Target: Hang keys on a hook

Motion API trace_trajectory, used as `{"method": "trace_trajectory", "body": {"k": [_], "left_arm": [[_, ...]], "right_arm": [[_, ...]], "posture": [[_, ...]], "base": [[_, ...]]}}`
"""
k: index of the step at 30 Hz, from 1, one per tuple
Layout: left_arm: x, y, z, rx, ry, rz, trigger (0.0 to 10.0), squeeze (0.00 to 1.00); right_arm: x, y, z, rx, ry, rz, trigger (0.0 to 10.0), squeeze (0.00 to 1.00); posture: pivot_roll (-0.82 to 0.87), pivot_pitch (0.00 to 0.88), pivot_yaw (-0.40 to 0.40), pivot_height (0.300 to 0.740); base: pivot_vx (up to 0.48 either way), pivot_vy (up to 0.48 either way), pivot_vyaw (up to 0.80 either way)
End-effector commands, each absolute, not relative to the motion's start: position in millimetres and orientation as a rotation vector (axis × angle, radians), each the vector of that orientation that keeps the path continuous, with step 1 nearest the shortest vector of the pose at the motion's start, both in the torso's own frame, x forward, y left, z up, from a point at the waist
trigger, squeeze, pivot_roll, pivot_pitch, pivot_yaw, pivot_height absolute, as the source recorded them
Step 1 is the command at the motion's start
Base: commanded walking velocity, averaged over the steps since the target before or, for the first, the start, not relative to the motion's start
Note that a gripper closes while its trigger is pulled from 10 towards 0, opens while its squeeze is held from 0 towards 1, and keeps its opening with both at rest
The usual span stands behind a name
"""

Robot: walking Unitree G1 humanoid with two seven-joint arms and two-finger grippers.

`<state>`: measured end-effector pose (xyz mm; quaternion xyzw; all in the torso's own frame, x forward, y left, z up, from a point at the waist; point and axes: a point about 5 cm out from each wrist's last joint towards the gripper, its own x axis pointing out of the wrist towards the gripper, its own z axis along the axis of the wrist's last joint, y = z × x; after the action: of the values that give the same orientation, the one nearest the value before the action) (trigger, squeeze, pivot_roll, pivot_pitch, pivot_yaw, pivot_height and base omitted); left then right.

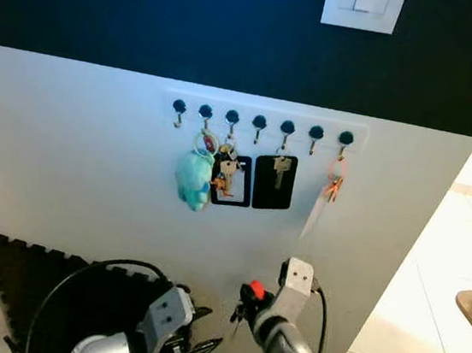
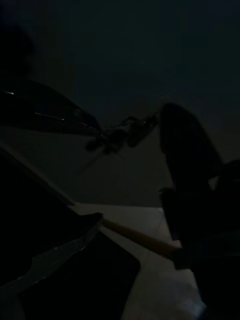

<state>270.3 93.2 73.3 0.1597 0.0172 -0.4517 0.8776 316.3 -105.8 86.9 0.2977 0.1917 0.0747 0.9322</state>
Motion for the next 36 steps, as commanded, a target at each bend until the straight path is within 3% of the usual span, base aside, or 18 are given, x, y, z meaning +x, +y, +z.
{"method": "trace_trajectory", "body": {"k": [1,9,14,17,19,21,22,23,26,30,36], "left_arm": [[270.4,92.7,65.8,0.357,0.065,-0.925,10.0,0.00],[271.9,94.8,61.9,0.368,0.090,-0.908,10.0,0.00],[269.8,95.3,58.5,0.363,0.105,-0.910,10.0,0.00],[268.6,96.9,56.8,0.369,0.112,-0.913,10.0,0.00],[267.3,104.8,52.7,0.389,0.134,-0.906,10.0,0.00],[267.4,107.3,52.0,0.393,0.139,-0.902,10.0,0.00],[267.2,113.5,50.5,0.401,0.156,-0.897,10.0,0.00],[267.2,113.5,50.5,0.401,0.156,-0.897,10.0,0.00],[265.6,119.0,47.4,0.418,0.181,-0.909,10.0,0.00],[264.5,120.6,46.0,0.426,0.189,-0.917,10.0,0.00],[260.6,126.3,42.9,0.420,0.209,-0.923,10.0,0.00]], "right_arm": [[316.8,-90.7,95.6,0.748,0.426,0.155,10.0,0.00],[314.3,-72.3,114.8,0.829,0.428,0.231,10.0,0.00],[302.9,-54.7,133.2,0.769,0.456,0.540,10.0,0.00],[299.3,-56.6,134.2,0.675,0.454,0.611,10.0,0.00],[292.9,-72.5,133.9,0.371,0.440,0.724,10.0,0.00],[292.5,-79.4,132.2,0.283,0.443,0.725,10.0,0.00],[293.1,-101.0,121.9,0.016,0.484,0.688,10.0,0.00],[293.1,-101.0,121.9,0.016,0.484,0.688,10.0,0.00],[293.4,-128.8,107.5,-0.305,0.562,0.605,10.0,0.00],[295.0,-138.4,104.1,-0.363,0.580,0.554,10.0,0.00],[297.1,-178.1,92.4,-0.444,0.607,0.301,10.0,0.00]], "posture": [[0.05,0.055,-0.015,0.740],[0.05,0.060,-0.014,0.740],[0.05,0.061,-0.015,0.740],[0.05,0.061,-0.015,0.740],[0.05,0.067,-0.018,0.740],[0.05,0.067,-0.018,0.740],[0.05,0.069,-0.017,0.740],[0.05,0.069,-0.017,0.740],[0.05,0.071,-0.015,0.740],[0.05,0.072,-0.014,0.740],[0.05,0.075,-0.009,0.740]], "base": [[0.000,0.000,0.00],[0.000,0.000,0.00],[0.000,0.000,0.00],[0.000,0.000,0.00],[0.000,0.000,0.00],[0.000,0.000,0.00],[0.000,0.000,0.00],[0.000,0.000,0.00],[0.000,0.000,0.00],[0.000,0.000,0.00],[0.000,0.000,0.00]]}}
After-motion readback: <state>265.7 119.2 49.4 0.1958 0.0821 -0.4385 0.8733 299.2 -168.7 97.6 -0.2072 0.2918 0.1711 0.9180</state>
